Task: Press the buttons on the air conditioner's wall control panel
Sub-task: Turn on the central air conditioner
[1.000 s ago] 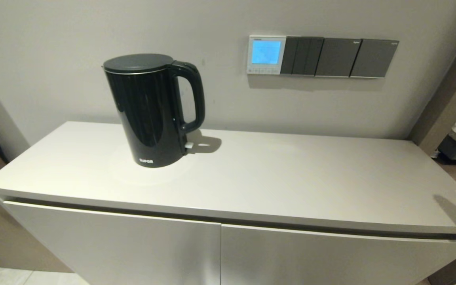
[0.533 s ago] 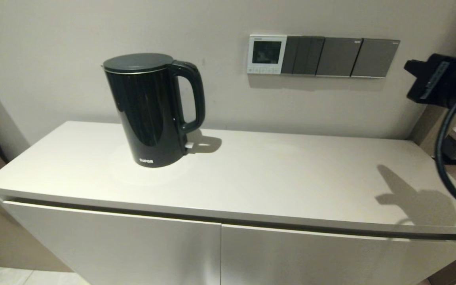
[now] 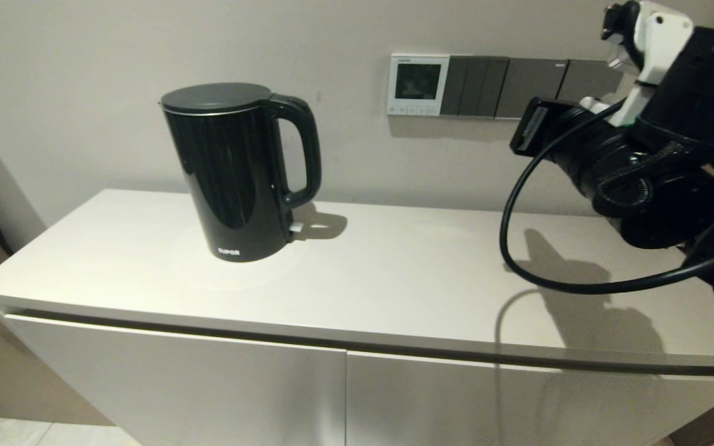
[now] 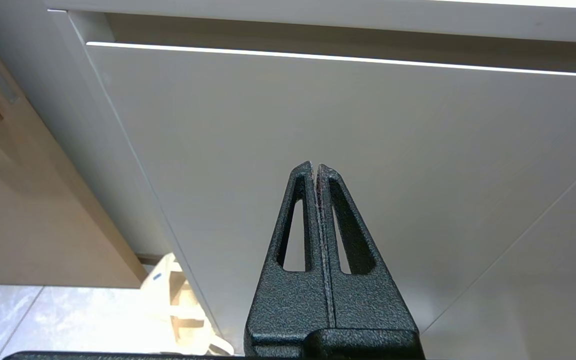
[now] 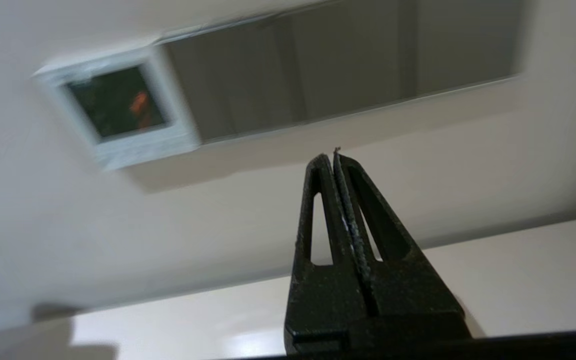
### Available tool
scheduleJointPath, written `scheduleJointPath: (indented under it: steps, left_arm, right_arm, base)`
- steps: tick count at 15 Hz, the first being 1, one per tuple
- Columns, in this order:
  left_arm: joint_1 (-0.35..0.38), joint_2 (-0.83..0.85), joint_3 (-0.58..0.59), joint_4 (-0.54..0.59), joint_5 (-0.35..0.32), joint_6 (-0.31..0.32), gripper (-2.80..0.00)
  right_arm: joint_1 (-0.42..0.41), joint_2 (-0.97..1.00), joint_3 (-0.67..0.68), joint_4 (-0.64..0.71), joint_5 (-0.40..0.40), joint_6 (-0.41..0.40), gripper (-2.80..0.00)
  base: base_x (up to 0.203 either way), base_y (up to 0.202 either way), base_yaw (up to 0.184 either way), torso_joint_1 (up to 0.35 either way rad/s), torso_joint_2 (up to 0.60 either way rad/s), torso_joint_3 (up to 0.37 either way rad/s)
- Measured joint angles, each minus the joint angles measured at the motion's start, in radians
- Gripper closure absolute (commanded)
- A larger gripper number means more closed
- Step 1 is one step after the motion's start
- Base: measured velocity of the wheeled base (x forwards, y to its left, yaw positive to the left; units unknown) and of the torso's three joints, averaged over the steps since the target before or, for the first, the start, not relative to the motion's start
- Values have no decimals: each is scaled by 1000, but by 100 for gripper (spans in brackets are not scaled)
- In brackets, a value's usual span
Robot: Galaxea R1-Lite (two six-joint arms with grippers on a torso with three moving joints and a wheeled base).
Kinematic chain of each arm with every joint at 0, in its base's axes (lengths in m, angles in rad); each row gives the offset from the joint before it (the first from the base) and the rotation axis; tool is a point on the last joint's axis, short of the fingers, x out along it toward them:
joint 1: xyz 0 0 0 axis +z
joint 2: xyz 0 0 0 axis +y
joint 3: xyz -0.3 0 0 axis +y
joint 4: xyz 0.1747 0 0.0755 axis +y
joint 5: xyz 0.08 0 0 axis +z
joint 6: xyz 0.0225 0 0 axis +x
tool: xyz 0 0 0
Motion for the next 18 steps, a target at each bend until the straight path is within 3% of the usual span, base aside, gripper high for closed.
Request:
scheduleJointPath:
  steps: [11,18]
  left_arm:
    - [0,0,0,0,0,0,0]
    - [0,0,0,0,0,0,0]
  right_arm:
    - [29,217,-196,-3,44,-2,0]
    - [17,296,-248,-48,76,-1,0]
  base:
    - [0,0,0,0,0,0]
    - [0,0,0,0,0,0]
